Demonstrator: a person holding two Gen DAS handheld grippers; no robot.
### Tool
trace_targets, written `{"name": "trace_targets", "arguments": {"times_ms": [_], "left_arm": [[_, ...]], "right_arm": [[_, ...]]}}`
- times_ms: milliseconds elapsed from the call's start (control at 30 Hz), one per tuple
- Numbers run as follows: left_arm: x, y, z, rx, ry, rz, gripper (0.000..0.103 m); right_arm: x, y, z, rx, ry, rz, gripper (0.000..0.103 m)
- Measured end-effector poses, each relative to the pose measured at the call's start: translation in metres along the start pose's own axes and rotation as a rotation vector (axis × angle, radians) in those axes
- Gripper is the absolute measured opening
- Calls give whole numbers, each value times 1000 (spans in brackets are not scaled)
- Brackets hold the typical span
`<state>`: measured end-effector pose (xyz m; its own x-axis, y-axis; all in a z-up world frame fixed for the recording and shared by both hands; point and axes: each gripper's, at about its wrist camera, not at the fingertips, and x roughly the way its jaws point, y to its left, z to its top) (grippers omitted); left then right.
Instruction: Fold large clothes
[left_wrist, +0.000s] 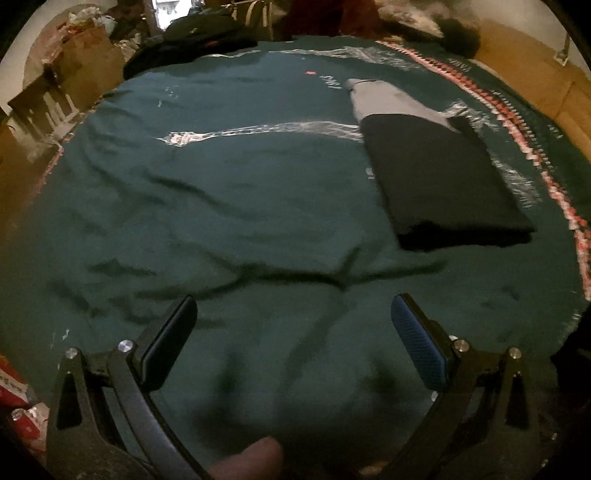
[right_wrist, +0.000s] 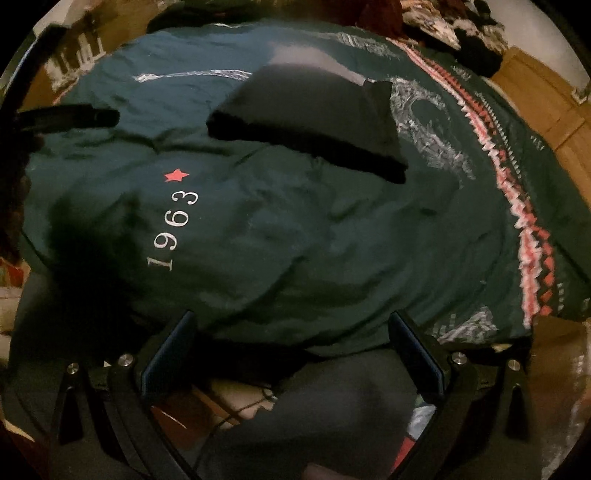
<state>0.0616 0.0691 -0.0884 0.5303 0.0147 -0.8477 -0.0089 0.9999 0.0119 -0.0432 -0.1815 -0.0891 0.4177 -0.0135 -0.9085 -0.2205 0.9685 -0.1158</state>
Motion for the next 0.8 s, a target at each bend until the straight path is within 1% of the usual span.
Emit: {"name": "trace_targets", "arguments": {"times_ms": [33,133,233,367,400,467,567,667,800], "left_arm": [[5,0,0,0,-5,13,103],[27,3,2,11,-17,92,103],[46,8,1,4,0,126,103],[76,20,-4,-38,52,169,103],[81,23,-6,-45,52,165,103],[81,20,-8,-37,30,176,103],[80,21,-9,-40,21,170,103],[80,20,-11,-35,5,177,103],[80,15,-17,-31,-30,198,103]], "right_arm": [[8,-3,1,11,5,5,103],[30,-13,6,37,12,21,103],[54,-31,15,64,5,24,103],[70,-51,29,87,-9,24,103],[75,-56,33,84,-18,16,103],[90,-67,39,91,-7,0,103],[115,-86,44,147,24,20,103],[125,-90,42,155,13,30,103],[127,-88,41,138,0,21,103]]}}
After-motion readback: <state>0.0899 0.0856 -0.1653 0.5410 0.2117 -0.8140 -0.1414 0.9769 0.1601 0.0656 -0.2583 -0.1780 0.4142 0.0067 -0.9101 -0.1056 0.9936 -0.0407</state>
